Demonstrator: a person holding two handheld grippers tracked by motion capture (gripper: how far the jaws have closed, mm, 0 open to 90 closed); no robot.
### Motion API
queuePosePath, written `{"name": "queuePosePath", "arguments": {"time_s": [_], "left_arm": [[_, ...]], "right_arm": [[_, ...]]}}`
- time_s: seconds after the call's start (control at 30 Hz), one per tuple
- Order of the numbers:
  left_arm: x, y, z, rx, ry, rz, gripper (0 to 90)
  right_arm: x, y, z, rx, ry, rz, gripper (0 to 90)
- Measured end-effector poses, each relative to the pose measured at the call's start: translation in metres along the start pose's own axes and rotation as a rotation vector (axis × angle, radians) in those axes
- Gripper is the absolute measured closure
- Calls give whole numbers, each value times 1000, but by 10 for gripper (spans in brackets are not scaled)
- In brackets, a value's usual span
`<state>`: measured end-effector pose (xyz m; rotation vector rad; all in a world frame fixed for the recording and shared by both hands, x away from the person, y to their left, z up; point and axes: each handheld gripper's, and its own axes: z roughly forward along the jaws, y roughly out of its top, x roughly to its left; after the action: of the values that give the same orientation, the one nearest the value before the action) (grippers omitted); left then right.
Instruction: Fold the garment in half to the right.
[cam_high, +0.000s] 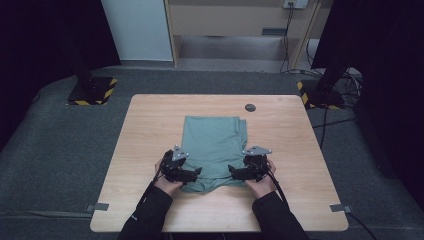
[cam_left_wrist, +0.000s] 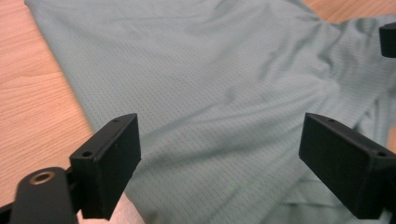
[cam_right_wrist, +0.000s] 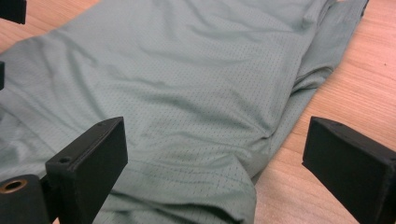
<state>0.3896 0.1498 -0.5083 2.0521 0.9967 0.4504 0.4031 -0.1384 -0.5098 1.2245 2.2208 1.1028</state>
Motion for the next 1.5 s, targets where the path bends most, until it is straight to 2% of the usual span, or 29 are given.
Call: {"name": "queuePosePath", "arguments": {"time_s": [0.3,0.6,0.87,1.07,1.5], "left_arm": [[-5,-4,-13,-28,28,24,103],[-6,-5,-20,-49,52,27,90],[-4,-7,-25,-49,75,23,87],[-3,-10,-27,-29,84,30,82],[1,-21,-32,-15,99,1,82]], "right_arm": [[-1,-3,-17,-11,-5,-22,57],[-12,-6,-29,-24,-13,10,57],[-18,-14,-34,-20,-16,28,63],[-21,-18,-38,-19,-17,31,57],[-30,-26,-45,-12,-22,54,53]]}}
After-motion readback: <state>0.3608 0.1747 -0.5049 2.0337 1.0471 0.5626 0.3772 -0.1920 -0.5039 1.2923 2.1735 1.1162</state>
